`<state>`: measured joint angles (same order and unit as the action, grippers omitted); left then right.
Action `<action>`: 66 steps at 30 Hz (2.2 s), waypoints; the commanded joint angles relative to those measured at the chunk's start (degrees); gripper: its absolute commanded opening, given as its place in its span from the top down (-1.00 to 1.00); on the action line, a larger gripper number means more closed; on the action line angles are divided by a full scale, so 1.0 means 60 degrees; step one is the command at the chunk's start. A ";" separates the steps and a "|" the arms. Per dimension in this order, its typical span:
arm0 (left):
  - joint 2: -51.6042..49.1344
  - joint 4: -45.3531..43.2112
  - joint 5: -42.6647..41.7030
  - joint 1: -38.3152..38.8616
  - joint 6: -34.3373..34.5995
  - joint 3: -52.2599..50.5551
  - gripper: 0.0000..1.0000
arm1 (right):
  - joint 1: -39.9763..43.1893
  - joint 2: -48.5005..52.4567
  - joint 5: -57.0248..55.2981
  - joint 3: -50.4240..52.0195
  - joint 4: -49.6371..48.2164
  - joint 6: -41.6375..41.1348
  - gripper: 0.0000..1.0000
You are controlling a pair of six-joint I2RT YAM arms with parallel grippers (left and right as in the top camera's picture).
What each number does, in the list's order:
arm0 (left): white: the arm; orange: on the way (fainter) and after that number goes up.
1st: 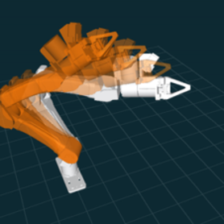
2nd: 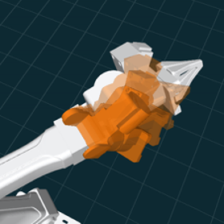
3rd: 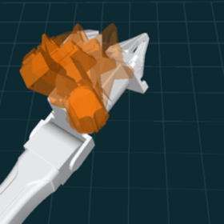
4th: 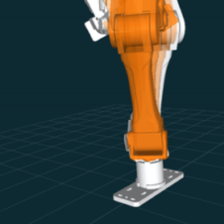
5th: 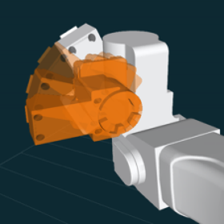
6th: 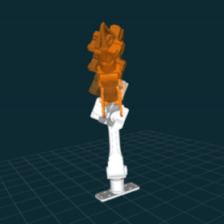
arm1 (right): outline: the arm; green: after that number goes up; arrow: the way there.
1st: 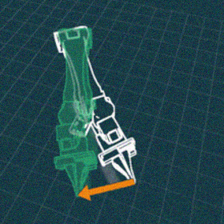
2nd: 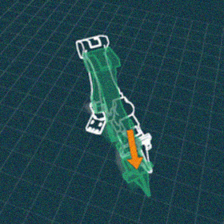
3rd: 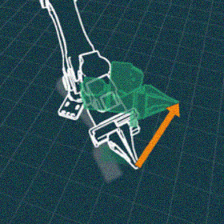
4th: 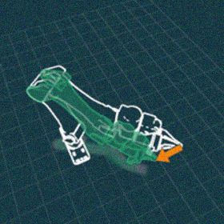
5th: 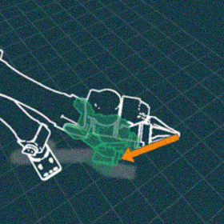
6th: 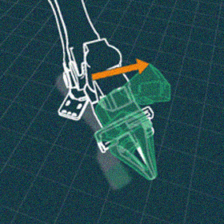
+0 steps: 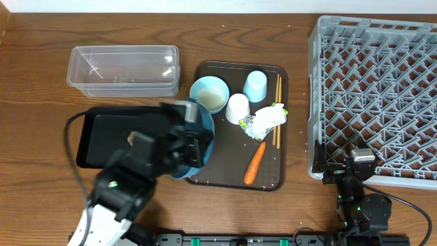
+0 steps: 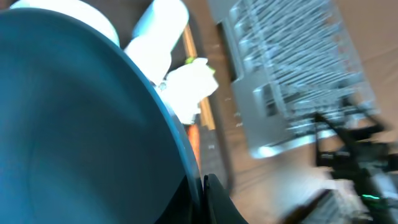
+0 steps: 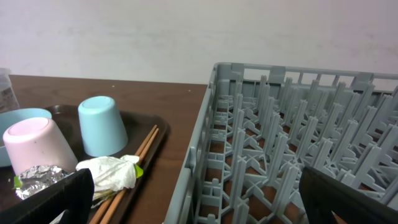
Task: Sort waste into correct bins and load items into the dishwasher rack
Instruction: 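Carry the blue plate back and set it on the brown tray, then move the left gripper to the carrot and grasp it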
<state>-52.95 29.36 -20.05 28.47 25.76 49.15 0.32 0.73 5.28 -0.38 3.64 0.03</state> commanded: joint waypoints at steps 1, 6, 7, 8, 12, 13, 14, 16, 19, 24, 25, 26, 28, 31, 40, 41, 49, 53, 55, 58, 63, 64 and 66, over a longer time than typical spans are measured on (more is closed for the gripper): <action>-0.0769 -0.0277 0.2914 0.1096 0.0044 0.0033 0.88 | 0.0062 -0.0058 -0.0058 0.0011 0.0040 -0.0102 -0.98; -0.2357 -0.1428 0.3246 0.2120 0.0036 0.0033 0.88 | 0.0062 -0.0058 -0.0058 0.0011 0.0040 -0.0106 -0.99; -0.2623 -0.1687 0.3246 0.2262 0.0036 0.0033 0.88 | 0.0062 -0.0058 -0.0058 0.0011 0.0040 -0.0102 -0.99; -0.2936 -0.2004 0.3246 0.2422 0.0036 0.0033 0.88 | 0.0062 -0.0058 -0.0058 0.0011 0.0040 -0.0102 -0.99; -0.3778 -0.2637 0.3282 0.2721 0.0040 0.0033 0.88 | 0.0062 -0.0058 -0.0058 0.0011 0.0040 -0.0102 -0.98; -0.3945 -0.2641 0.3286 0.2736 0.0040 0.0033 0.88 | 0.0062 -0.0058 -0.0058 0.0011 0.0040 -0.0102 -0.98; -0.4105 -0.2630 0.3282 0.2736 0.0044 0.0033 0.88 | 0.0062 -0.0058 -0.0058 0.0011 0.0040 -0.0102 -0.99; -0.4353 -0.2565 0.3282 0.2736 0.0044 0.0033 0.88 | 0.0062 -0.0058 -0.0058 0.0011 0.0040 -0.0102 -0.99; -0.4583 -0.2532 0.3282 0.2736 0.0044 0.0033 0.88 | 0.0062 -0.0058 -0.0058 0.0011 0.0040 -0.0106 -0.98; -0.4787 -0.2412 0.3275 0.2736 0.0047 0.0033 0.87 | 0.0062 -0.0058 -0.0058 0.0011 0.0040 -0.0102 -0.98; -0.4790 -0.2361 0.3271 0.2736 0.0058 0.0033 0.88 | 0.0062 -0.0058 -0.0058 0.0011 0.0040 -0.0102 -0.99; -0.4790 -0.2302 0.3271 0.2736 0.0084 0.0033 0.88 | 0.0062 -0.0058 -0.0058 0.0011 0.0040 -0.0102 -0.98; -0.4790 -0.2218 0.3206 0.2747 0.0084 0.0033 0.88 | 0.0062 -0.0058 -0.0058 0.0011 0.0040 -0.0106 -0.99; -0.4790 -0.2102 0.3209 0.2805 0.0113 0.0033 0.66 | 0.0062 -0.0058 -0.0058 0.0011 0.0040 -0.0106 -0.98; -0.4758 -0.2084 0.3155 0.2816 0.0117 0.0040 0.10 | 0.0062 -0.0058 -0.0058 0.0011 0.0040 -0.0106 -0.99; -0.4747 -0.2087 0.2991 0.2816 0.0113 0.0044 0.10 | 0.0062 -0.0058 -0.0058 0.0011 0.0040 -0.0102 -0.99; -0.4601 -0.1858 0.2237 0.3158 0.0040 0.0255 0.10 | 0.0062 -0.0058 -0.0058 0.0011 0.0040 -0.0106 -0.99; -0.4579 -0.1566 0.2240 0.3661 -0.0113 0.0510 0.10 | 0.0062 -0.0058 -0.0058 0.0011 0.0040 -0.0102 -0.98; -0.4579 -0.1432 0.2255 0.3985 -0.0415 0.0583 0.10 | 0.0062 -0.0058 -0.0058 0.0011 0.0040 -0.0106 -0.98; -0.4579 -0.1359 0.2510 0.4335 -0.0623 0.0583 0.10 | 0.0062 -0.0058 -0.0058 0.0011 0.0040 -0.0102 -0.98; -0.4677 -0.1184 0.2703 0.4634 -0.1038 0.0583 0.08 | 0.0062 -0.0058 -0.0058 0.0011 0.0040 -0.0106 -0.99; -0.4747 -0.1118 0.2707 0.4685 -0.1177 0.0583 0.07 | 0.0062 -0.0058 -0.0058 0.0011 0.0040 -0.0102 -0.98; -0.4918 -0.0984 0.2710 0.4787 -0.1366 0.0583 -0.03 | 0.0062 -0.0058 -0.0058 0.0011 0.0040 -0.0106 -0.99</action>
<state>-81.28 22.74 -5.15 56.42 20.53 51.00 0.32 0.73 5.28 -0.38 3.64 0.03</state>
